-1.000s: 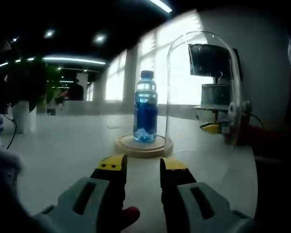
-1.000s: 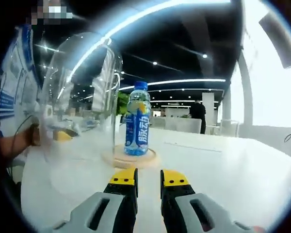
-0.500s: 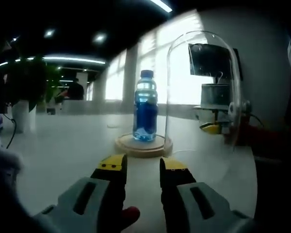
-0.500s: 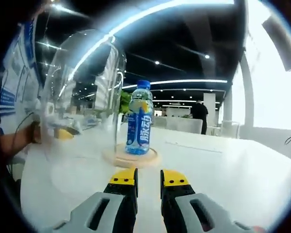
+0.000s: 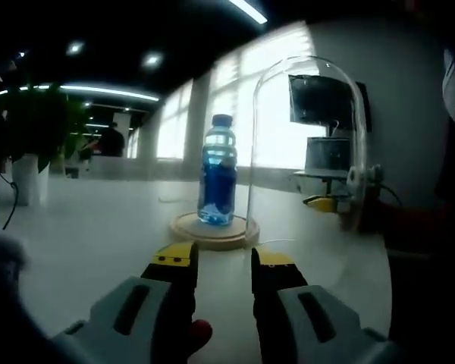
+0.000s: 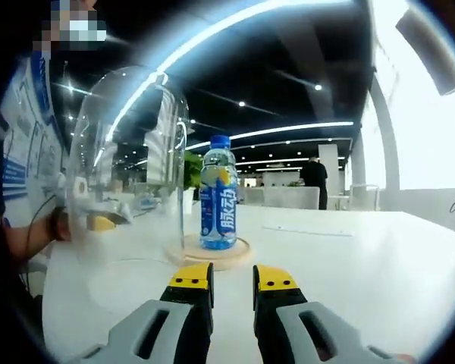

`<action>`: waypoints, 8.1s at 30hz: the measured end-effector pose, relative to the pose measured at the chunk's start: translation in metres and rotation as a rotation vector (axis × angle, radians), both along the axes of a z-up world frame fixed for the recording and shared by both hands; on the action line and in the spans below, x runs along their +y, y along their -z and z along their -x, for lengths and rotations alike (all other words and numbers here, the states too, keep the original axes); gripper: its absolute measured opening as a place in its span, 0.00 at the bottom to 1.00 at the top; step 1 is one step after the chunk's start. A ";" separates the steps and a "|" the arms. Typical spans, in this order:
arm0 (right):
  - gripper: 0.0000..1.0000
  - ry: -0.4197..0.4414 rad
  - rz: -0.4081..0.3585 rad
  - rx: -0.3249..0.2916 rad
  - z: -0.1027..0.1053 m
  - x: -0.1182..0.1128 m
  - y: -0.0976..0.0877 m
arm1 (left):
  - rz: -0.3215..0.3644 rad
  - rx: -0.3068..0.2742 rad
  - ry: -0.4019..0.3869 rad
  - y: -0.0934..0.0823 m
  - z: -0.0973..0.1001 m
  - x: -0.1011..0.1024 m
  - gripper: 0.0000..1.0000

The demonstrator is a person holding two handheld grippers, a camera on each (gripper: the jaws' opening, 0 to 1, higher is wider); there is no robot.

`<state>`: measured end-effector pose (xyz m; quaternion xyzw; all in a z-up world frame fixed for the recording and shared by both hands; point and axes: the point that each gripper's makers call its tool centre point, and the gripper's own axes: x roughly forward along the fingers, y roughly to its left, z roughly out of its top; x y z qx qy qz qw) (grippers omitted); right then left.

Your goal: Open the cover put in the Mizone put the cover back on

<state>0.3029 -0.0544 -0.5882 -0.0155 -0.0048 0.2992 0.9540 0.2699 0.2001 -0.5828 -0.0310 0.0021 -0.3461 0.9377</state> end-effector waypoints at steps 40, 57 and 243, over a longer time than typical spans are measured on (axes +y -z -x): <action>0.51 -0.625 -0.306 0.001 0.066 0.063 -0.068 | 0.192 -0.023 0.345 -0.057 0.024 -0.034 0.61; 0.58 -0.706 -0.126 0.001 0.056 0.085 -0.066 | 0.089 -0.014 0.465 -0.064 0.020 -0.058 0.55; 0.90 -0.831 -0.113 0.069 -0.130 0.161 -0.107 | 0.001 0.104 0.550 -0.094 -0.170 -0.088 0.81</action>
